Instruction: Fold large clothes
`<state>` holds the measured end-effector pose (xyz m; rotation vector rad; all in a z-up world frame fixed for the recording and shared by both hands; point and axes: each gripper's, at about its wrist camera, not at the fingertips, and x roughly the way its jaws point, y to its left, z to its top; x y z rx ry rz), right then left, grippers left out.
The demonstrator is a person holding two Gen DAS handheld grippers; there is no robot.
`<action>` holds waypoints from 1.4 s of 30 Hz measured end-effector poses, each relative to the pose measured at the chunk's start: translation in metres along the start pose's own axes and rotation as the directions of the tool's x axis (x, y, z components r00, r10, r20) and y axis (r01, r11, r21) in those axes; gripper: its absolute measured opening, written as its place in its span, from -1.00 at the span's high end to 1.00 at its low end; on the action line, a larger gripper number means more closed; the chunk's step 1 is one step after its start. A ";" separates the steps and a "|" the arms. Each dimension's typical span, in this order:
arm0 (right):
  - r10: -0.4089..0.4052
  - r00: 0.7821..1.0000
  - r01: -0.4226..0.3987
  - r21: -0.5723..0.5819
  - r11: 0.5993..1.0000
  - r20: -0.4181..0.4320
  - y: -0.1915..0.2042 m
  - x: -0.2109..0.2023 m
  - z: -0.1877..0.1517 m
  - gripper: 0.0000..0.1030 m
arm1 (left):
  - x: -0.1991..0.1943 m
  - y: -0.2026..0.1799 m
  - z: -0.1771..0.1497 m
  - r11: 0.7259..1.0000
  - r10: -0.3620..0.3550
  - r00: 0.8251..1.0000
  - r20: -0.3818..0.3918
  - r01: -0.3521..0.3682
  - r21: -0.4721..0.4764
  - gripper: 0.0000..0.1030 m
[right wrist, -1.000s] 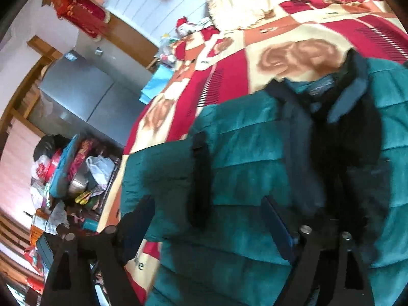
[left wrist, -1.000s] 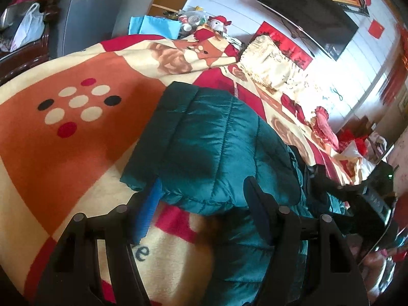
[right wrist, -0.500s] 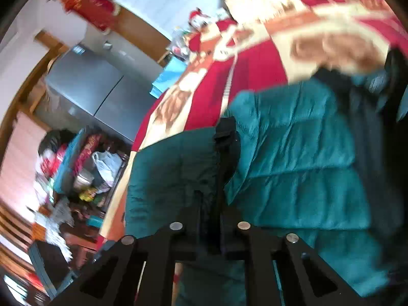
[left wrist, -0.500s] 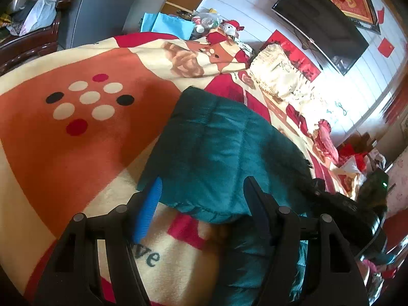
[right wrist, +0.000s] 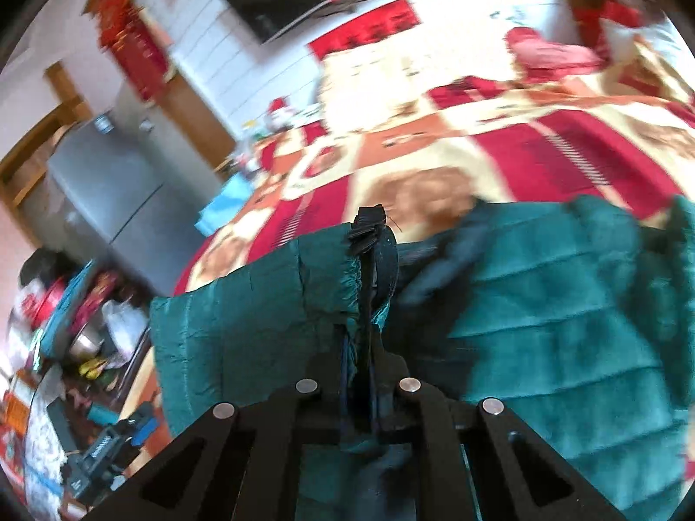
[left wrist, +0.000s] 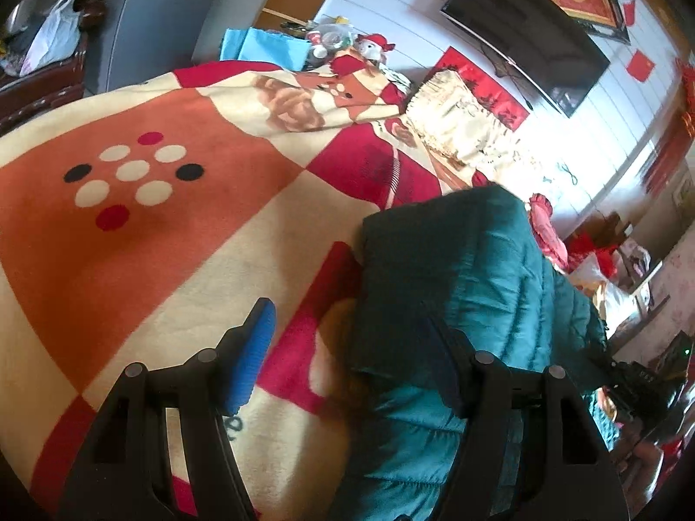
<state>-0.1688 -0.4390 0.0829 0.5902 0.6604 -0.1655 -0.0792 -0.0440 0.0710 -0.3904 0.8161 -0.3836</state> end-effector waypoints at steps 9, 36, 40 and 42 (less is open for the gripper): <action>-0.168 0.985 0.165 0.068 0.984 0.039 -0.078 -0.049 0.008 0.87 | 0.014 -0.025 -0.013 0.996 0.012 0.999 -0.031 -0.009 0.089 -0.29; -0.181 0.983 0.172 -0.168 0.971 -0.037 -0.053 -0.015 -0.006 -0.34 | 0.099 -0.104 -0.031 0.900 0.204 0.969 -0.141 -0.129 0.416 -0.30; -0.275 0.957 0.253 -0.192 0.948 -0.097 -0.062 0.031 -0.007 -0.15 | 0.107 -0.101 -0.035 0.905 0.204 0.968 -0.149 -0.129 0.405 -0.47; -0.331 0.936 0.309 -0.176 0.935 -0.116 -0.077 0.048 -0.008 -0.15 | 0.109 -0.099 -0.034 0.911 0.202 0.968 -0.152 -0.128 0.393 -0.55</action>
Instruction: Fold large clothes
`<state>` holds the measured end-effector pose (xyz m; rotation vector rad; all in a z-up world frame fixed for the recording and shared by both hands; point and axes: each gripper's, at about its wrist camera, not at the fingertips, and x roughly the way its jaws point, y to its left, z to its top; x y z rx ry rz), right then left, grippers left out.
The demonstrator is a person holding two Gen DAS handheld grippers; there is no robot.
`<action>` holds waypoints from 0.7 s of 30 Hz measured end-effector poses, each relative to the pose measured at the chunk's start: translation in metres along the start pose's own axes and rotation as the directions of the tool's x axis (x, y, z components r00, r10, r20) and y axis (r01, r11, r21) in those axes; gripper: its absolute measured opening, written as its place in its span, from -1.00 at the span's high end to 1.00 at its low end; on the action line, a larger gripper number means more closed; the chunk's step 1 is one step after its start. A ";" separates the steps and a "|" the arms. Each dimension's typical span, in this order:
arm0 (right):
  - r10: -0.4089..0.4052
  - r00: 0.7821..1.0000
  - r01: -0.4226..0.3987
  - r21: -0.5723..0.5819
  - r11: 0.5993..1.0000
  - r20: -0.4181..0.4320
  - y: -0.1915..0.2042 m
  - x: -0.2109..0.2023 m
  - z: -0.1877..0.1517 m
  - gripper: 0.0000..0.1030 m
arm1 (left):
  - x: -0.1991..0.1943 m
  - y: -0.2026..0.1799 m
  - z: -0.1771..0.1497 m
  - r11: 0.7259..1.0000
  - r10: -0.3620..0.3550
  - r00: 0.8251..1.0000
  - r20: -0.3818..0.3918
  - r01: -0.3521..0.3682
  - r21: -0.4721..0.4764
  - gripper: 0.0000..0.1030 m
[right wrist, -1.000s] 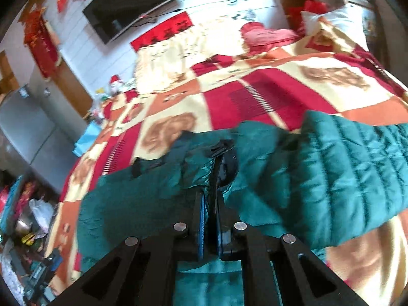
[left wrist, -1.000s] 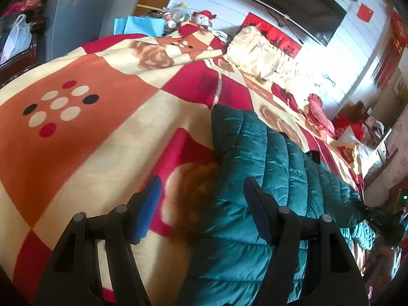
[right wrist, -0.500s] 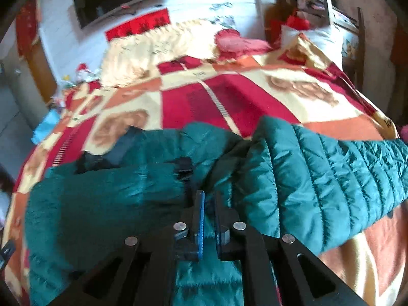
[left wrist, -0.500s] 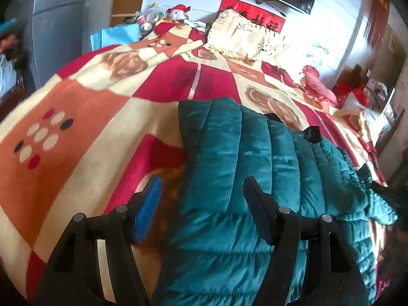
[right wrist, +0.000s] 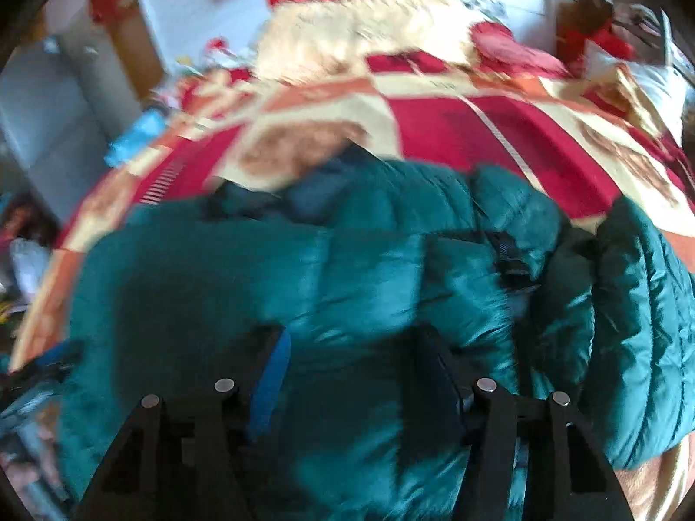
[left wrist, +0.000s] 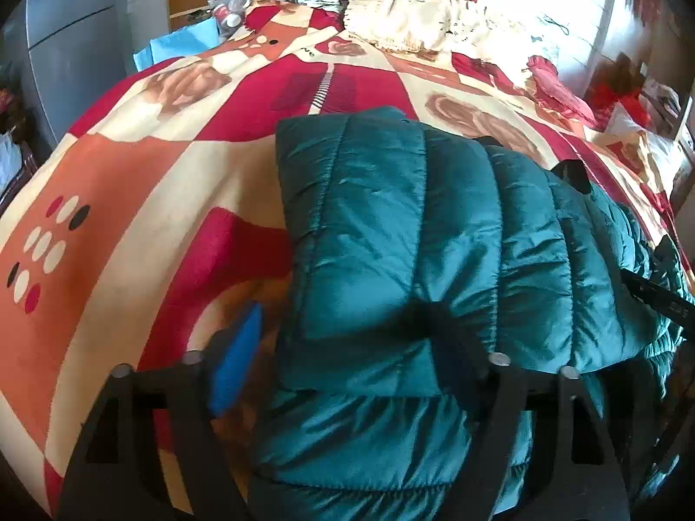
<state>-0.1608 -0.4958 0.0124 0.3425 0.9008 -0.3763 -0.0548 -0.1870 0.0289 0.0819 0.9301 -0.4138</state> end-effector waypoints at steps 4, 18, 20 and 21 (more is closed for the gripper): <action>-0.049 0.999 0.049 -0.001 0.999 0.018 -0.005 0.007 0.003 -0.13 | 0.001 0.000 -0.001 1.000 0.003 1.000 0.000 -0.003 0.003 -0.55; 0.004 0.999 -0.006 0.038 0.999 0.055 -0.013 -0.052 -0.021 -0.14 | -0.025 -0.021 -0.007 0.998 0.004 0.999 0.051 -0.008 0.065 -0.55; -0.024 0.999 0.023 0.043 0.999 0.025 -0.017 -0.040 -0.024 -0.14 | -0.026 -0.026 -0.008 0.997 0.005 0.999 0.051 -0.009 0.082 -0.55; -0.038 0.999 0.038 0.038 0.999 -0.001 -0.018 -0.030 -0.026 -0.14 | -0.025 -0.029 -0.008 0.996 0.011 0.999 0.045 -0.015 0.091 -0.55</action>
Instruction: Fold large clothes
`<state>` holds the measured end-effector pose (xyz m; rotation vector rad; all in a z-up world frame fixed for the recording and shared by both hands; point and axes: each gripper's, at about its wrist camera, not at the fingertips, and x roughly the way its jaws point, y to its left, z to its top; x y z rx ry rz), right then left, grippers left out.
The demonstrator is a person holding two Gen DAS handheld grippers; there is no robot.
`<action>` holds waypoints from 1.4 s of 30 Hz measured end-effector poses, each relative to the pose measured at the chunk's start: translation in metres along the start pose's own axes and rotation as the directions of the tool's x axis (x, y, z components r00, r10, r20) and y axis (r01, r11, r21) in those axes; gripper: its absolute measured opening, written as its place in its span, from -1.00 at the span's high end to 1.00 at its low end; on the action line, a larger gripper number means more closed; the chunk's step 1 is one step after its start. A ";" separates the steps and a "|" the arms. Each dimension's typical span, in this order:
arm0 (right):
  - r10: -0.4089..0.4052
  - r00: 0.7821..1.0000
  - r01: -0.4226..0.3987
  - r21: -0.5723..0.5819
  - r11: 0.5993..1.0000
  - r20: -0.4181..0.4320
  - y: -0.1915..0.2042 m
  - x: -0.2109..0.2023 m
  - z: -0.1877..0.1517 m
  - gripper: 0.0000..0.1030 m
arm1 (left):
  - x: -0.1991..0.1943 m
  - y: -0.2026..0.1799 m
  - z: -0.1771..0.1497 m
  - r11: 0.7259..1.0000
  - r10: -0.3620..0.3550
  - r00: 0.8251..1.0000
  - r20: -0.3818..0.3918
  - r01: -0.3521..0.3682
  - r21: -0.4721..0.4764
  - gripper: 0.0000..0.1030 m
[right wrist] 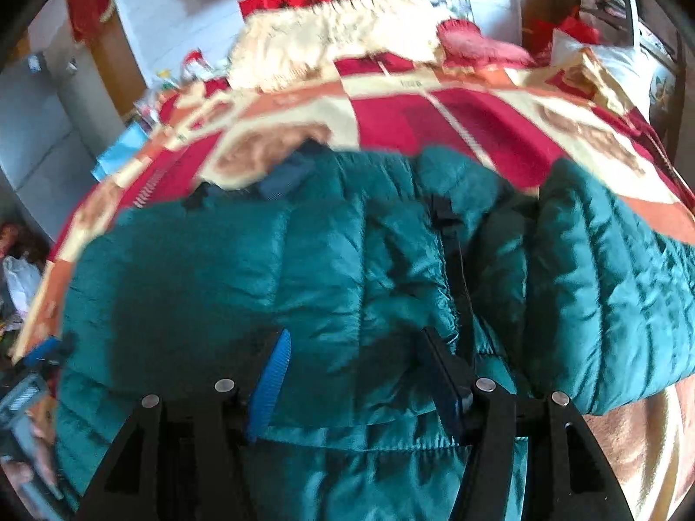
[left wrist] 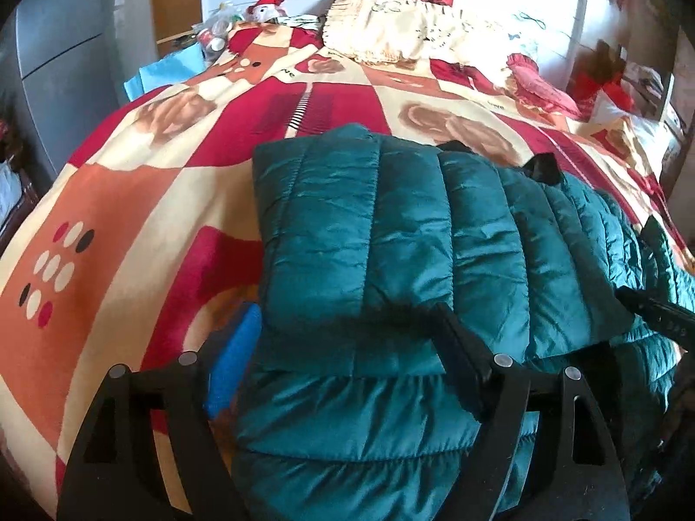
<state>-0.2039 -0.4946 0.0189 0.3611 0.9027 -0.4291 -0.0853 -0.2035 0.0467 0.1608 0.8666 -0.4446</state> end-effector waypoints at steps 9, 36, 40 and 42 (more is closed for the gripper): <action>-0.014 0.998 0.016 -0.030 0.999 0.061 0.004 -0.028 -0.003 -0.14 | 0.004 -0.001 -0.001 1.000 0.011 1.000 -0.012 -0.011 -0.002 -0.55; -0.060 0.992 0.053 0.067 0.996 0.107 -0.055 -0.059 -0.010 -0.35 | -0.027 -0.028 -0.007 0.986 -0.166 0.985 0.034 0.166 0.013 -0.55; -0.120 0.987 0.107 0.119 0.987 0.111 -0.093 -0.069 -0.013 -0.36 | -0.023 -0.023 -0.007 0.986 -0.167 0.985 0.038 0.167 -0.010 -0.55; -0.149 0.982 0.132 0.143 0.981 0.115 -0.111 -0.072 -0.015 -0.36 | -0.018 -0.018 -0.006 0.985 -0.165 0.986 0.032 0.166 -0.038 -0.55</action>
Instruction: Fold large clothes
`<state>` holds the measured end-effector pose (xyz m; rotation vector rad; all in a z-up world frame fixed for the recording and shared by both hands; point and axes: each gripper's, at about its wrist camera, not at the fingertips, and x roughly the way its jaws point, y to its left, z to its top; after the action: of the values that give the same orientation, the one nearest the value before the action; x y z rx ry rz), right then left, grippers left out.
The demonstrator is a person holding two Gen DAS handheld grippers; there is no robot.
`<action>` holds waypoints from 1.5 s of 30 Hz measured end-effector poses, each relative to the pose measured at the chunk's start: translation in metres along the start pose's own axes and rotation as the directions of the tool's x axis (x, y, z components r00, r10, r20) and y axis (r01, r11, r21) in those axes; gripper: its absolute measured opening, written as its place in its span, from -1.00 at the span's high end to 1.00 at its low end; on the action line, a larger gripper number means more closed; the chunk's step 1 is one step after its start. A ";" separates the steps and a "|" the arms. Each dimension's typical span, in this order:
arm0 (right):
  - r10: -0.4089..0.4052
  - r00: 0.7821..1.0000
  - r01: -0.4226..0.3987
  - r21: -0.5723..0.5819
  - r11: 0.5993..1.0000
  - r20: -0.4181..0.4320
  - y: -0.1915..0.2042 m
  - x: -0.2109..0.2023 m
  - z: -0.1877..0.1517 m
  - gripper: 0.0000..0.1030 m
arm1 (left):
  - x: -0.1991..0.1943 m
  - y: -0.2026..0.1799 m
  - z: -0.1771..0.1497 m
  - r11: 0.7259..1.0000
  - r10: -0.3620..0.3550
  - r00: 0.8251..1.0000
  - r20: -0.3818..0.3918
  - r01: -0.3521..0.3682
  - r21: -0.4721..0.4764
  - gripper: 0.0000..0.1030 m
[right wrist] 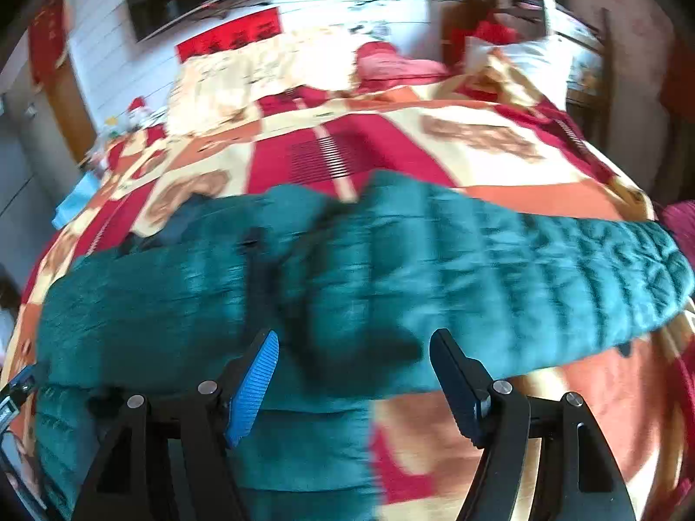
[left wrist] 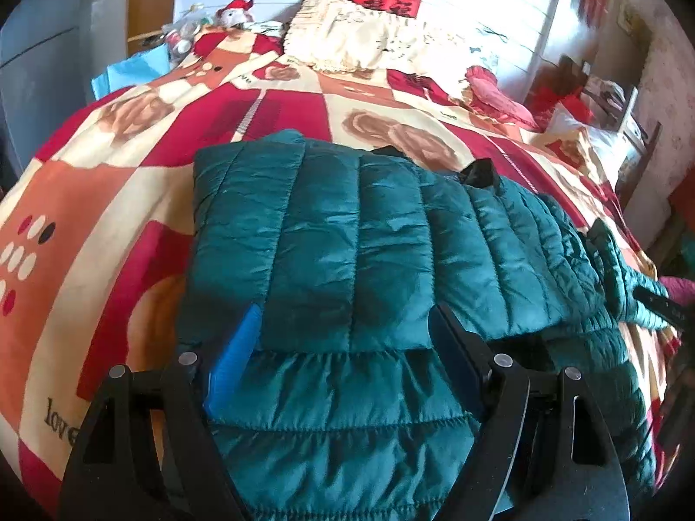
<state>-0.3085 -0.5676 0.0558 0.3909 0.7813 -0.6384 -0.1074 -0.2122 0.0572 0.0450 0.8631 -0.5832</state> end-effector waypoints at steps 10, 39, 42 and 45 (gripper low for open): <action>-0.174 0.984 0.171 0.103 0.980 0.024 -0.091 -0.003 0.009 -0.36 | 0.011 0.005 -0.003 0.999 0.017 1.000 -0.026 -0.018 -0.027 -0.55; -0.063 0.991 -0.034 0.679 0.733 0.118 -0.333 0.003 0.000 -0.34 | 0.021 0.001 -0.006 0.999 0.045 0.999 -0.028 -0.045 0.001 -0.55; -0.085 0.990 -0.016 0.678 0.735 0.116 -0.338 0.011 0.008 0.16 | 0.021 0.000 -0.006 0.999 0.050 0.998 -0.029 -0.050 0.006 -0.56; -0.097 0.988 -0.016 0.696 0.718 0.123 -0.342 0.012 0.008 0.53 | 0.022 -0.001 -0.007 0.999 0.051 0.998 -0.029 -0.051 0.010 -0.56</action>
<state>-0.5237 -0.8319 0.0204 1.0126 0.3706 -0.9918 -0.1017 -0.2216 0.0372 0.0837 0.8852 -0.5395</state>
